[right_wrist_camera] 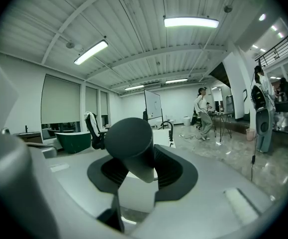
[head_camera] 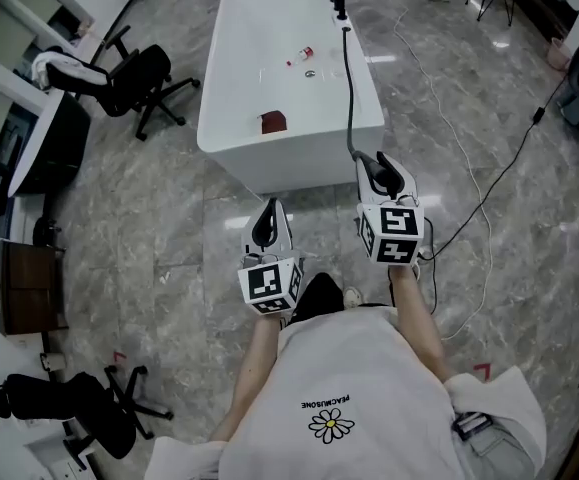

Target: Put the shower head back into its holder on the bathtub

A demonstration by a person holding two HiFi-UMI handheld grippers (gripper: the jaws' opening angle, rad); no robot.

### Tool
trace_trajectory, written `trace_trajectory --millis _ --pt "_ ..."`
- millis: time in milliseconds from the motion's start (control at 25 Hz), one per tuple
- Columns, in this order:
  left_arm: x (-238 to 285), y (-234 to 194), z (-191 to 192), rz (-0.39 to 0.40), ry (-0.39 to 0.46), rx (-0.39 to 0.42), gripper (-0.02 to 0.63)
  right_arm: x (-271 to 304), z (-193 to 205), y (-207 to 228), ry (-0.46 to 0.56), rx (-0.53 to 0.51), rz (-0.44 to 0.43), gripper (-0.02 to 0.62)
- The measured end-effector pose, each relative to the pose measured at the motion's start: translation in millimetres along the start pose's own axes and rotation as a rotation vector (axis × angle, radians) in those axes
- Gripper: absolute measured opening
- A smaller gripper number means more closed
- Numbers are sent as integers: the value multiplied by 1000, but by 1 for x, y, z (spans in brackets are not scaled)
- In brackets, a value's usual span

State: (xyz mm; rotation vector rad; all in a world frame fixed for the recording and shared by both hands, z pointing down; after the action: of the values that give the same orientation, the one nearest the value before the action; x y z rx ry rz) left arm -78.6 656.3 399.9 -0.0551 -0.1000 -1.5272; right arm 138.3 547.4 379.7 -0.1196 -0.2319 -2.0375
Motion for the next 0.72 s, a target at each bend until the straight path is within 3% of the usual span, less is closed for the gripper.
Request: trace_trajectory --millis 200,320,480,720 --pt "8 -43 24 -45 -37 -60 -2 36 9 -15 -44 6 -10 138" --pt "34 -59 47 -19 -49 -138 -3 60 16 -19 -73 -18 -12 138" --pt "116 -64 59 66 -50 -189 -2 113 3 -2 -58 -42 19 138" --pt "254 -105 41 193 -27 -222 41 234 -45 2 -69 -72 52 138"
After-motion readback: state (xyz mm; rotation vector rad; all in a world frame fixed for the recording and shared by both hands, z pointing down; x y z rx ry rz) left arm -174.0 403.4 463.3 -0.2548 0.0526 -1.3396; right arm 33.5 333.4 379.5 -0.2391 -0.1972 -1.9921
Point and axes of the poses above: the fingertips, and each gripper's own axes: x forward along the fingers, y to its right, z out of its underside, the point moved 10 cm from there along -x, backward along the fingers, and after that the axes turned 1 degree about -y, right-handed, at the moved point
